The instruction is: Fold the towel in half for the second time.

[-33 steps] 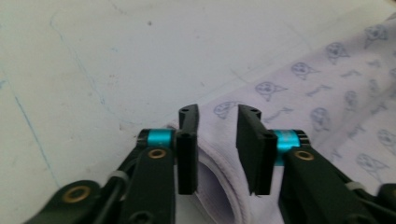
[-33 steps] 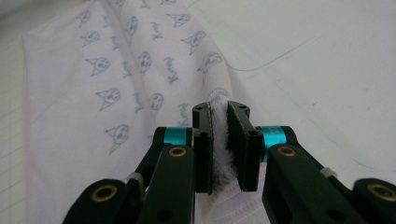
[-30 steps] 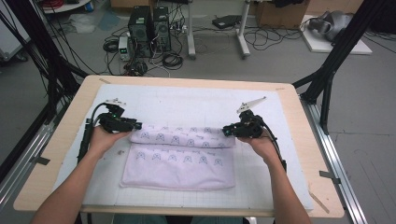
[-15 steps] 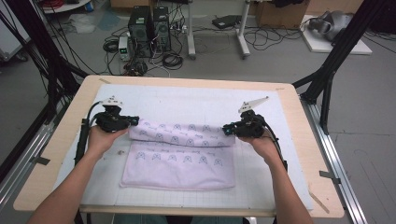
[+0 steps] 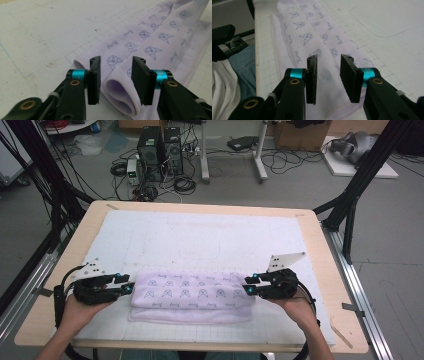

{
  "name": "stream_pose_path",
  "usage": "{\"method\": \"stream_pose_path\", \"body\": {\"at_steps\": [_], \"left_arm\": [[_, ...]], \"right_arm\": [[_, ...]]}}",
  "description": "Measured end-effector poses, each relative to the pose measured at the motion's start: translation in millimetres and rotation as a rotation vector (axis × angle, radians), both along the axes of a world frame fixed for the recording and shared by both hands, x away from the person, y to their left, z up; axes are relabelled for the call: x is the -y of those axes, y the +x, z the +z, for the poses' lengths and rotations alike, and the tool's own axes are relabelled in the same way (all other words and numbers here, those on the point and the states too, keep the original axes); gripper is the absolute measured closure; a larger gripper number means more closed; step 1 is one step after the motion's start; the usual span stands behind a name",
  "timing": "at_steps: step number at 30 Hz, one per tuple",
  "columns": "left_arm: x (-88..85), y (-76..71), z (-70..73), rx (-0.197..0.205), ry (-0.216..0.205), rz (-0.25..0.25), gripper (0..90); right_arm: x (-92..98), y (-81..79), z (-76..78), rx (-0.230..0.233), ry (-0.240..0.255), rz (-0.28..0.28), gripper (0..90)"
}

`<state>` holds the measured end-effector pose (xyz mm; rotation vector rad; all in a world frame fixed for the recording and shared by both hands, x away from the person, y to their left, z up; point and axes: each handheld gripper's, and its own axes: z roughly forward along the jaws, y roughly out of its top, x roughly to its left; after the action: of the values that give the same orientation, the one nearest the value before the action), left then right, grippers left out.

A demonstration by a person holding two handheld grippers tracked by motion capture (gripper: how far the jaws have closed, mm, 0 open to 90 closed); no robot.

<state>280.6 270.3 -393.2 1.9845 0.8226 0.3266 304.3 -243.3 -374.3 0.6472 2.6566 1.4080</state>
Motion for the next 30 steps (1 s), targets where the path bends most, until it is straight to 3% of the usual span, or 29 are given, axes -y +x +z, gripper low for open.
{"method": "stream_pose_path", "body": {"at_steps": [2,6,8,10,11,12,13,15,17,21,23,24,26,30], "left_arm": [[6.5,5.5,-2.1,-0.020,-0.005,-0.015,55.2],[21.1,9.5,-14.1,-0.057,0.049,-0.061,58.9],[27.0,12.5,-21.2,-0.093,0.110,-0.068,57.4],[31.9,14.6,-26.3,-0.126,0.159,-0.074,56.1],[33.4,14.5,-27.2,-0.130,0.172,-0.085,63.3],[34.2,14.1,-27.5,-0.125,0.182,-0.095,76.1],[34.9,13.0,-27.5,-0.120,0.181,-0.095,83.4],[33.1,9.8,-24.8,-0.109,0.174,-0.101,85.3],[28.3,1.0,-18.4,-0.080,0.141,-0.097,85.8],[17.0,-25.8,-8.5,-0.054,0.095,-0.111,85.8],[13.4,-36.9,-5.3,-0.061,0.063,-0.137,85.1],[12.2,-42.6,-2.5,-0.060,0.052,-0.154,83.2],[12.4,-45.7,1.7,-0.057,0.043,-0.156,68.9],[17.9,-36.9,6.9,-0.041,0.035,-0.141,62.2]], "right_arm": [[-3.2,0.7,-4.6,-0.004,-0.012,-0.010,63.3],[-12.5,-1.3,-17.9,-0.016,-0.060,0.018,60.6],[-16.4,-1.8,-26.2,-0.014,-0.107,0.015,59.0],[-18.0,-1.4,-32.8,-0.024,-0.121,0.013,60.9],[-17.8,-0.9,-35.8,-0.035,-0.117,0.019,65.3],[-17.7,-0.4,-37.0,-0.036,-0.113,0.028,69.7],[-17.6,-0.9,-36.9,-0.038,-0.112,0.033,73.8],[-16.5,-2.8,-34.2,-0.028,-0.091,0.048,80.0],[-14.3,-6.5,-30.1,-0.020,-0.070,0.059,81.9],[-6.0,-20.5,-21.7,-0.001,-0.044,0.090,80.2],[0.6,-28.6,-19.6,-0.001,-0.040,0.100,73.5],[3.0,-31.0,-18.5,-0.005,-0.033,0.093,69.3],[9.0,-34.0,-14.5,0.001,-0.004,0.076,67.3],[6.4,-30.3,-10.0,0.026,-0.001,0.044,63.1]]}}
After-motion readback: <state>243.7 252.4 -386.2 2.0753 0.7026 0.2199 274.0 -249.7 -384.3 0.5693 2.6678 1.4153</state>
